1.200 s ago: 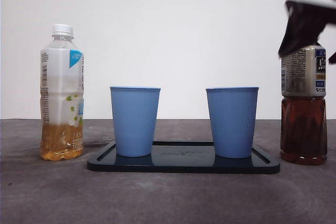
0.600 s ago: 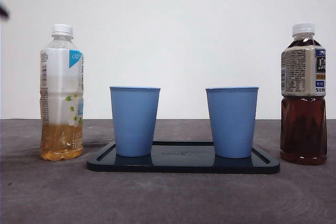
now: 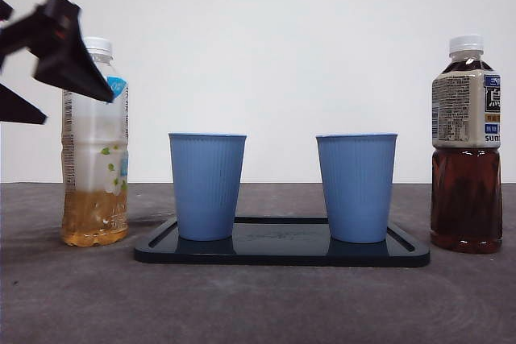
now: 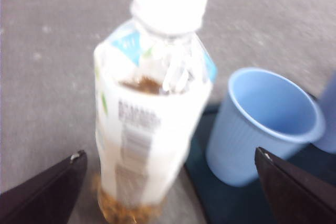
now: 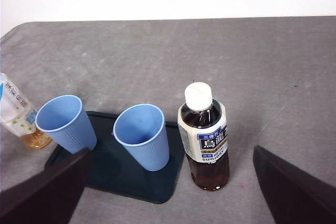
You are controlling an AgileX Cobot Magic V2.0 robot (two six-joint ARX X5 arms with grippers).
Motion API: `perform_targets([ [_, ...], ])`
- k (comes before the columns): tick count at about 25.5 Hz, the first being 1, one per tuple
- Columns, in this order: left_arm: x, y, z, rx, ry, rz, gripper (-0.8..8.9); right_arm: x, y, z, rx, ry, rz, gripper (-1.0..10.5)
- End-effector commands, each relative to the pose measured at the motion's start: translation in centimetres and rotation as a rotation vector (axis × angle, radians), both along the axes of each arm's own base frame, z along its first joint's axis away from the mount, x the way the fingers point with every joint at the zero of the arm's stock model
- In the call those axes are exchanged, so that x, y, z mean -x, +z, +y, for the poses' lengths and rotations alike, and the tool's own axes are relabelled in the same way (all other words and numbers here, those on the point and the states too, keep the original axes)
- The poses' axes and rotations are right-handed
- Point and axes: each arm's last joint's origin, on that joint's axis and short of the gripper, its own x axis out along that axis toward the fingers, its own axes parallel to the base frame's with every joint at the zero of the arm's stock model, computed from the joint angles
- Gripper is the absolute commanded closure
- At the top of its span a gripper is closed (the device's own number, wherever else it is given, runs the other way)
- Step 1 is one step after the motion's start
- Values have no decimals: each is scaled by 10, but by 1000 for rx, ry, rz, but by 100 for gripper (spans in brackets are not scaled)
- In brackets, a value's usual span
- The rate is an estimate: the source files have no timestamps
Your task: Pour the drink into the cup
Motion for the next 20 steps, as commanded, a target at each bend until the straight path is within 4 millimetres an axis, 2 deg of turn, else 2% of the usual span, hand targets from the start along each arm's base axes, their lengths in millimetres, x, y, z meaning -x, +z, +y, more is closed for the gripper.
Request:
perform_targets([
  [1, -11, -11, -4, -24, 21, 13, 307, 0, 5, 1, -33, 18, -3, 455],
  [10, -36, -31, -12, -19, 25, -45, 304, 1, 5, 2, -43, 43, -1, 455],
  [20, -52, -53, -16, -57, 43, -67, 322, 3, 11, 1, -47, 44, -22, 455],
])
